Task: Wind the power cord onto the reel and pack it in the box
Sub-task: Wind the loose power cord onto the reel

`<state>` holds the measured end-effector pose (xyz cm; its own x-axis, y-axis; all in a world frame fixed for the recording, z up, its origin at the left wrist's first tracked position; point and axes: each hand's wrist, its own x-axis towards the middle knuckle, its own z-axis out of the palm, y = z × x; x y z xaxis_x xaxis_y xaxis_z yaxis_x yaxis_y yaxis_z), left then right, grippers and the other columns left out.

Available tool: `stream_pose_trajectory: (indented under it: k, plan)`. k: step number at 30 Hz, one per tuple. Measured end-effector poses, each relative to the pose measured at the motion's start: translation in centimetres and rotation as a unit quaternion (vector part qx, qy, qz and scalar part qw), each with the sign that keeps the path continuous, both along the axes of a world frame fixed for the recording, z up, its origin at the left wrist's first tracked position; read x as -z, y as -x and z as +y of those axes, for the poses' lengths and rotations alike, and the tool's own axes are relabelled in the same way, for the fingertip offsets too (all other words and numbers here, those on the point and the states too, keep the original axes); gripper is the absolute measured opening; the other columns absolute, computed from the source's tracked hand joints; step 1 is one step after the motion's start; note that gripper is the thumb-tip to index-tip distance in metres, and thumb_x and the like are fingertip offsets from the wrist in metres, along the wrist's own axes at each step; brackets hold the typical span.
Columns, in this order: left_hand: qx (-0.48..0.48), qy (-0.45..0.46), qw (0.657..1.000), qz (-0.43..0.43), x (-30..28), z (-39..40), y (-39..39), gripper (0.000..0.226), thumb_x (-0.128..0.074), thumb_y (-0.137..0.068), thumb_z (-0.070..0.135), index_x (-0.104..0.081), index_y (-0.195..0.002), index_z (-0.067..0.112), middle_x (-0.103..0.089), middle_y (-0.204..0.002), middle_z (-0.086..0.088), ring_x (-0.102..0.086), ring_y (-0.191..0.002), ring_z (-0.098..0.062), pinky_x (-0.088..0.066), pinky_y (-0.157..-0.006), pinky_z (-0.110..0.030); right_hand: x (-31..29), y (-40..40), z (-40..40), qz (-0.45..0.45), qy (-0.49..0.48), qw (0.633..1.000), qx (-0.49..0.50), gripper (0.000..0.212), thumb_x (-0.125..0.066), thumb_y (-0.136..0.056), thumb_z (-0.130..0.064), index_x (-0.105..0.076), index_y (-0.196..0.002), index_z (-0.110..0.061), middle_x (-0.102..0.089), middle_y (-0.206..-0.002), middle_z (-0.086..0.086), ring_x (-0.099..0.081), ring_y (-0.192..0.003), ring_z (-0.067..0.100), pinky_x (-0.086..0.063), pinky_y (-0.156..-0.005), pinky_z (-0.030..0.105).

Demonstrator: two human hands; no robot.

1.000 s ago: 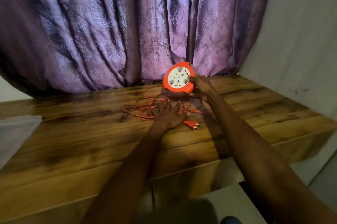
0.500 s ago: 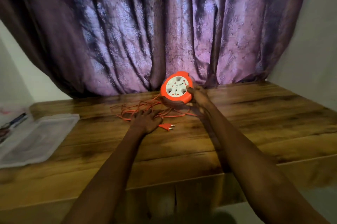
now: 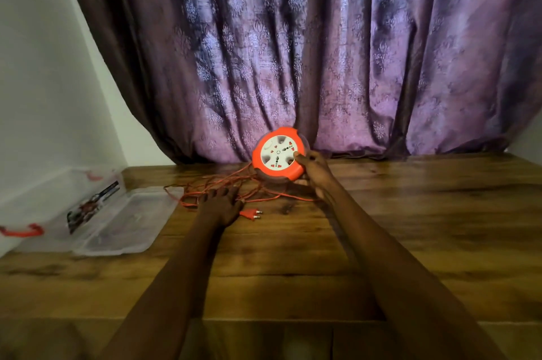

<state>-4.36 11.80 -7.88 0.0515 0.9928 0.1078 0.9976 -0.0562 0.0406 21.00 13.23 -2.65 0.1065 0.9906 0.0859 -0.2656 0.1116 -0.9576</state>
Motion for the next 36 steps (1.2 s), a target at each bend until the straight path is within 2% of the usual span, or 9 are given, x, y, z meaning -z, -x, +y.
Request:
stream_pose_trajectory:
  k: [5,12,16,22,26,28,30,33,36]
  plan:
    - [0.170,-0.095,0.981,-0.020,-0.1,-0.3,-4.0,0.052,-0.034,-0.102,0.052,-0.040,-0.150,0.032,-0.036,-0.160,0.001,-0.032,-0.147,-0.024,-0.023,-0.120,-0.046,0.0,-2.4,-0.3,0.013,-0.005,1.000,0.011,0.017,-0.068,-0.094,-0.025,-0.062,-0.108,-0.017,-0.073,-0.101,0.008,-0.071,-0.081,0.021,-0.058,-0.053,0.032]
    - [0.282,-0.012,0.959,0.019,0.7,-1.3,-11.4,0.053,-0.032,-0.101,0.060,-0.040,-0.150,0.040,-0.033,-0.162,-0.003,-0.030,-0.150,-0.022,-0.019,-0.121,-0.050,1.0,-7.2,-1.5,0.036,0.013,0.998,0.055,0.046,-0.069,-0.092,-0.027,-0.055,-0.132,-0.008,-0.070,-0.117,0.019,-0.070,-0.081,0.026,-0.061,-0.062,0.039]
    - [0.270,-0.089,0.958,0.041,0.1,-2.3,-9.3,0.047,-0.033,-0.101,0.060,-0.053,-0.139,0.042,-0.052,-0.149,0.005,-0.050,-0.136,-0.019,-0.031,-0.115,-0.046,1.5,-8.4,-2.4,0.058,0.016,0.996,0.061,0.046,-0.067,-0.093,-0.025,-0.055,-0.135,-0.009,-0.069,-0.122,0.019,-0.070,-0.085,0.028,-0.061,-0.065,0.042]
    - [0.148,-0.116,0.976,0.111,-1.8,-3.5,-4.3,0.053,-0.028,-0.099,0.064,-0.063,-0.127,0.036,-0.058,-0.143,-0.004,-0.052,-0.132,-0.027,-0.030,-0.113,-0.043,2.7,-8.3,-3.3,0.096,0.020,0.992,0.076,0.047,-0.065,-0.094,-0.024,-0.050,-0.137,-0.013,-0.069,-0.120,0.014,-0.070,-0.080,0.022,-0.060,-0.064,0.037]
    - [0.094,-0.118,0.985,0.088,-2.7,-3.7,-3.8,0.062,-0.025,-0.098,0.065,-0.069,-0.120,0.026,-0.067,-0.127,-0.012,-0.059,-0.124,-0.029,-0.037,-0.107,-0.039,3.0,-8.0,-3.3,0.105,0.007,0.993,0.057,0.047,-0.065,-0.094,-0.023,-0.048,-0.138,-0.013,-0.067,-0.127,0.016,-0.070,-0.095,0.028,-0.056,-0.083,0.049]
    - [0.101,-0.136,0.985,0.023,-2.9,-3.8,-5.1,0.057,-0.032,-0.098,0.062,-0.071,-0.109,0.023,-0.070,-0.118,-0.011,-0.063,-0.115,-0.029,-0.044,-0.098,-0.037,2.9,-7.7,-3.4,0.118,0.001,0.992,0.054,0.042,-0.064,-0.095,-0.021,-0.049,-0.134,-0.019,-0.067,-0.129,0.014,-0.067,-0.109,0.034,-0.055,-0.087,0.052]
    - [0.139,-0.138,0.967,-0.165,-2.7,-4.1,-7.4,0.045,-0.043,-0.099,0.054,-0.070,-0.096,0.018,-0.074,-0.102,-0.010,-0.068,-0.098,-0.026,-0.050,-0.077,-0.031,2.6,-7.2,-3.4,0.137,-0.010,0.989,0.058,0.036,-0.064,-0.095,-0.021,-0.049,-0.128,-0.024,-0.066,-0.130,0.011,-0.064,-0.116,0.036,-0.059,-0.078,0.046]
    - [0.161,0.010,0.797,-0.582,-2.7,-4.3,-12.1,0.029,-0.056,-0.100,0.036,-0.071,-0.104,0.011,-0.076,-0.104,-0.013,-0.073,-0.094,-0.022,-0.057,-0.075,-0.034,2.6,-6.9,-3.3,0.152,-0.025,0.987,0.051,0.035,-0.065,-0.094,-0.021,-0.051,-0.125,-0.026,-0.065,-0.132,0.012,-0.063,-0.117,0.037,-0.059,-0.065,0.037]
    - [0.131,0.042,0.684,-0.716,-2.8,-2.9,-14.7,0.017,-0.064,-0.095,0.033,-0.068,-0.104,0.020,-0.071,-0.100,-0.006,-0.065,-0.085,-0.021,-0.051,-0.072,-0.030,2.9,-7.4,-2.9,0.136,-0.035,0.989,0.037,0.038,-0.065,-0.094,-0.020,-0.051,-0.129,-0.022,-0.063,-0.134,0.013,-0.062,-0.119,0.037,-0.059,-0.067,0.037]
